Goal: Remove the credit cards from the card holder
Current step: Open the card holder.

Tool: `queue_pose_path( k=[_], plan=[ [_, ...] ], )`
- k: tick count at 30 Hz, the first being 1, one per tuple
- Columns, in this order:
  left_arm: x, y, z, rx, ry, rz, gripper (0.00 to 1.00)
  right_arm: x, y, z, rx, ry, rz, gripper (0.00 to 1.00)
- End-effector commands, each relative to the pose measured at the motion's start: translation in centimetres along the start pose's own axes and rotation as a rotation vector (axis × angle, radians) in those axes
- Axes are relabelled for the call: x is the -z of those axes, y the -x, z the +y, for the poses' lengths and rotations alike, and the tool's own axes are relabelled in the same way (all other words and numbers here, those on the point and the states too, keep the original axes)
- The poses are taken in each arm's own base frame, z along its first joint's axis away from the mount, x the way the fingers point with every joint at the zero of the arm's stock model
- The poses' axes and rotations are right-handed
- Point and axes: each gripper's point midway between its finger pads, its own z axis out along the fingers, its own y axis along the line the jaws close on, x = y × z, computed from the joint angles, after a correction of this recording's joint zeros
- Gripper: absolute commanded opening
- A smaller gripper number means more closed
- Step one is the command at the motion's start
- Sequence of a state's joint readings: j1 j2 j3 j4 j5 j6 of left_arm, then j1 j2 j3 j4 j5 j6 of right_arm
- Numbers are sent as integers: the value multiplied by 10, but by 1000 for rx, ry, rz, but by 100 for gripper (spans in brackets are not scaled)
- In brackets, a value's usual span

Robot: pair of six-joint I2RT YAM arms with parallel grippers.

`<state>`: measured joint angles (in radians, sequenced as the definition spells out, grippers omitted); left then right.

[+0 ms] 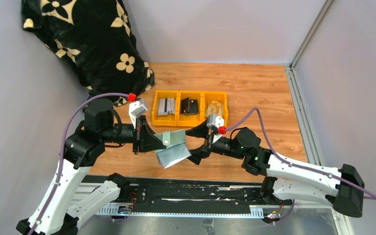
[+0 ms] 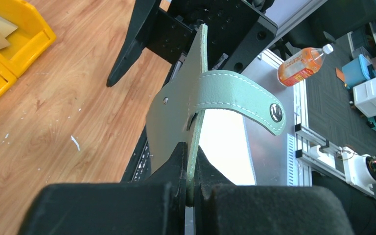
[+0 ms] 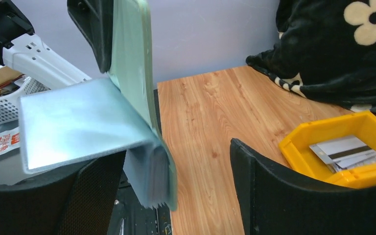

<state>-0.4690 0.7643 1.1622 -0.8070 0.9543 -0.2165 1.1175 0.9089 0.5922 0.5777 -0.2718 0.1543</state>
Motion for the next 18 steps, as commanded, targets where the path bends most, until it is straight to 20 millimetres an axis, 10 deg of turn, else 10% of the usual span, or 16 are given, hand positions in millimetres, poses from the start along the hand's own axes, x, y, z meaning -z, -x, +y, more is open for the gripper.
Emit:
queue_pose_path(
  k=[1,12,18],
  plan=[
    [-2,6,-5,-28,-40,-12,0,-22,35,16,31,97,-87,79],
    [1,-2,-1,-51,-11,-6,0,-22,54,32,-76,189,-149,3],
    [4,-5,12,-113,70,-3,54,-24,63,26,-194,134,-131,0]
  ],
)
